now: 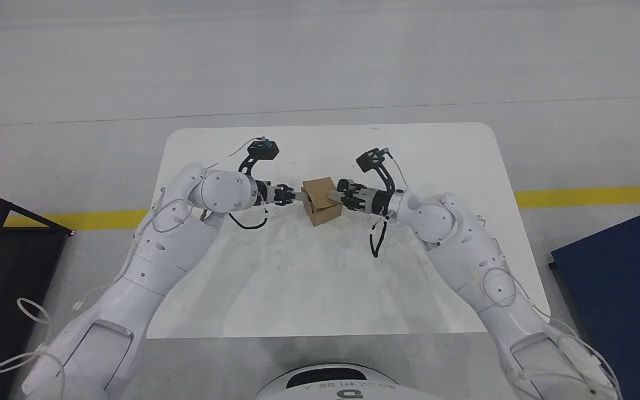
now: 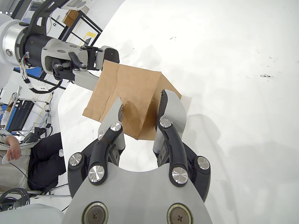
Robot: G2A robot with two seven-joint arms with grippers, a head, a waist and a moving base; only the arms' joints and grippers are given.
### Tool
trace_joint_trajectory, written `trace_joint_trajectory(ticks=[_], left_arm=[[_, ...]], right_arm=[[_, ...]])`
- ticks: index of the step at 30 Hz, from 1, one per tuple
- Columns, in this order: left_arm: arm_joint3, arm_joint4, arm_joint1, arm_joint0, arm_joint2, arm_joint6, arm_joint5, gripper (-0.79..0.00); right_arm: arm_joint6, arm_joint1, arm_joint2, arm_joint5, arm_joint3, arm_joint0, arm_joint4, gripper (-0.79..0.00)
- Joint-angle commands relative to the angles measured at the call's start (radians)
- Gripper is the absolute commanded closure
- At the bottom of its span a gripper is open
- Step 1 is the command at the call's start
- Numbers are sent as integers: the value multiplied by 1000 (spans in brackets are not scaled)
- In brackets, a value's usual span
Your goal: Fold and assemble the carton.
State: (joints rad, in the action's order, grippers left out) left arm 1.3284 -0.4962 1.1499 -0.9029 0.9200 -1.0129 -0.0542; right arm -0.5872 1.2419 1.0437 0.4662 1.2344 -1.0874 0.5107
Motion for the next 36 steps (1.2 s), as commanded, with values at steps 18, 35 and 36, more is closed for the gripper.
trace_joint_trajectory(ticks=[18, 35, 36], left_arm=[[3, -9, 3, -7, 2, -6, 2, -785], [12, -22, 5, -16, 0, -15, -4, -785], [12, -23, 4, -17, 3, -16, -5, -785]], right_arm=[[1, -6, -4, -16, 23, -9, 36, -345], [-12, -17, 0, -11, 59, -26, 66, -302], [-12, -17, -1, -14, 60, -25, 71, -305]])
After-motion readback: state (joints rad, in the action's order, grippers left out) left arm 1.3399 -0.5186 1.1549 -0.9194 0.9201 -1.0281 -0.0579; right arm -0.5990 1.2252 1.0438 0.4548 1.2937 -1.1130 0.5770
